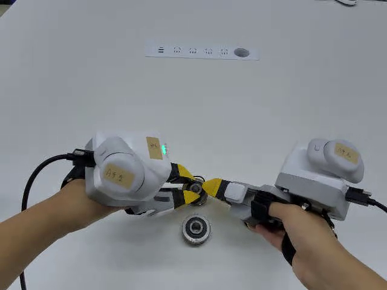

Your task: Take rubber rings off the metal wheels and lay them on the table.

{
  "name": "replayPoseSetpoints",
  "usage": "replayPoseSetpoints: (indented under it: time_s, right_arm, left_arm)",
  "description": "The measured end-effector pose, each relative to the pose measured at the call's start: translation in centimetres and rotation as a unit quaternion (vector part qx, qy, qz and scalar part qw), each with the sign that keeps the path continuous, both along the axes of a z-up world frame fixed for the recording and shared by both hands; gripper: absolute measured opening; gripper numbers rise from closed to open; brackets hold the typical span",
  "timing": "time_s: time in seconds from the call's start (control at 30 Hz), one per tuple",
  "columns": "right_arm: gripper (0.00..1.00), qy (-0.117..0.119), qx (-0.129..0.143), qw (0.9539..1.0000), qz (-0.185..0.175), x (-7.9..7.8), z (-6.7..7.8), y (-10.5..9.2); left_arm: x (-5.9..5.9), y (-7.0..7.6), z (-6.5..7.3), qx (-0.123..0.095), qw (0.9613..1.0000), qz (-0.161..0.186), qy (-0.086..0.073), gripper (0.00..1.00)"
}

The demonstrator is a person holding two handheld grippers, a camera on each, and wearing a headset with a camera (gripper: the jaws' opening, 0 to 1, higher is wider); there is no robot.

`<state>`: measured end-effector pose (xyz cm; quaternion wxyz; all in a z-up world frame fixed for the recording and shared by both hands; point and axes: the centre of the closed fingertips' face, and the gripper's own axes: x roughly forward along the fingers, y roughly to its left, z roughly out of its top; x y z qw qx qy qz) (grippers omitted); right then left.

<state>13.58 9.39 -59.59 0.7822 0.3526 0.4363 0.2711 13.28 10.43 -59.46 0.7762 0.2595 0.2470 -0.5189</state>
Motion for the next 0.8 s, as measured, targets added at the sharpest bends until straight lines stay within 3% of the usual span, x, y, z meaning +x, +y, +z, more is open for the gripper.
replayPoseSetpoints:
  time_s: [0.07, 0.17, 0.3, 0.6, 0.8]
  right_arm:
    - [0.01, 0.001, -0.001, 1.0000, 0.000, 0.0, 0.0, 0.0]
    - [0.01, 0.003, -0.001, 1.0000, -0.003, 0.0, 0.0, 0.0]
    - [0.01, 0.006, 0.003, 1.0000, -0.005, 0.0, 0.3, 0.2]
    - [0.01, -0.004, 0.021, 0.9998, -0.001, -0.2, 2.2, 1.0]
    - [0.01, -0.010, 0.023, 0.9996, -0.010, -0.2, 3.2, 0.2]
  left_arm:
    - [0.2, 0.2, 0.5, -0.006, 0.9999, 0.006, -0.007, 0.19]
    - [0.1, 0.3, 1.2, -0.023, 0.9996, 0.013, 0.002, 0.23]
    - [-0.1, 0.9, 1.7, -0.027, 0.9994, 0.020, 0.000, 0.26]
    - [-0.4, 2.3, 3.6, -0.055, 0.9969, 0.054, -0.010, 0.35]
    - [-0.9, 3.1, 4.4, -0.073, 0.9946, 0.073, -0.011, 0.41]
